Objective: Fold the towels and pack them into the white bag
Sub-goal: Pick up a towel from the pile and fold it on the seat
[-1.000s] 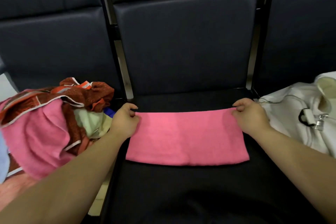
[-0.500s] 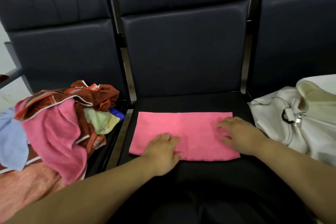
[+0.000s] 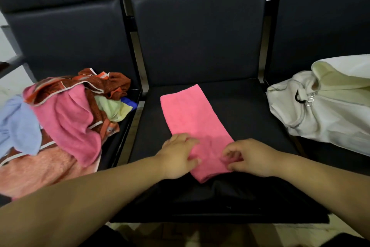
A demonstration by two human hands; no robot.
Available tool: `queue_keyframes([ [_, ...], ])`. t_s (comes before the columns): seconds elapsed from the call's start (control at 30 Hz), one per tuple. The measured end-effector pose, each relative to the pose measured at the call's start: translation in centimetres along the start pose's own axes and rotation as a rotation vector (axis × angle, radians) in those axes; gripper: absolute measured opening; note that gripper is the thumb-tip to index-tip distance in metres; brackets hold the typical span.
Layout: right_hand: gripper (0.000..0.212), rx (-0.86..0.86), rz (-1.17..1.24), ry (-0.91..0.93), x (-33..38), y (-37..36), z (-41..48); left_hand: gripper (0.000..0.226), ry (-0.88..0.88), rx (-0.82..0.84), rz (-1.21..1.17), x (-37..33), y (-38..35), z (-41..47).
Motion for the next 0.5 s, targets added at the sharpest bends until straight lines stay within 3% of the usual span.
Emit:
queue_keyframes([
  [0.1, 0.034, -0.015, 0.018, 0.015, 0.1, -0.2, -1.2, 0.056, -0.106, 0.025, -0.200, -1.6, -1.1, -3.8],
  [0.17, 0.035, 0.002, 0.025, 0.011, 0.1, -0.3, -1.8, 0.049, -0.158, 0.022, -0.205, -2.0, -2.0, -5.4],
  [0.3, 0.038, -0.015, 0.047, -0.054, -0.1, -0.3, -2.5, 0.047, -0.054, -0.075, -0.291, -2.1, -2.2, -6.3],
  [0.5, 0.044, -0.027, 0.099, -0.090, 1.6, -1.3, -4.2, 0.040, -0.033, 0.001, -0.385, -0.4, -1.3, -7.9],
])
Point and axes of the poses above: each hand's wrist, its own z-axis towards the middle knuckle, its own y-axis out of the back of the hand, x = y × z, the point moved 2 cm from there along z, towards the middle knuckle, and after that the axes turned 11 degrees about y, right-handed, at the moved point
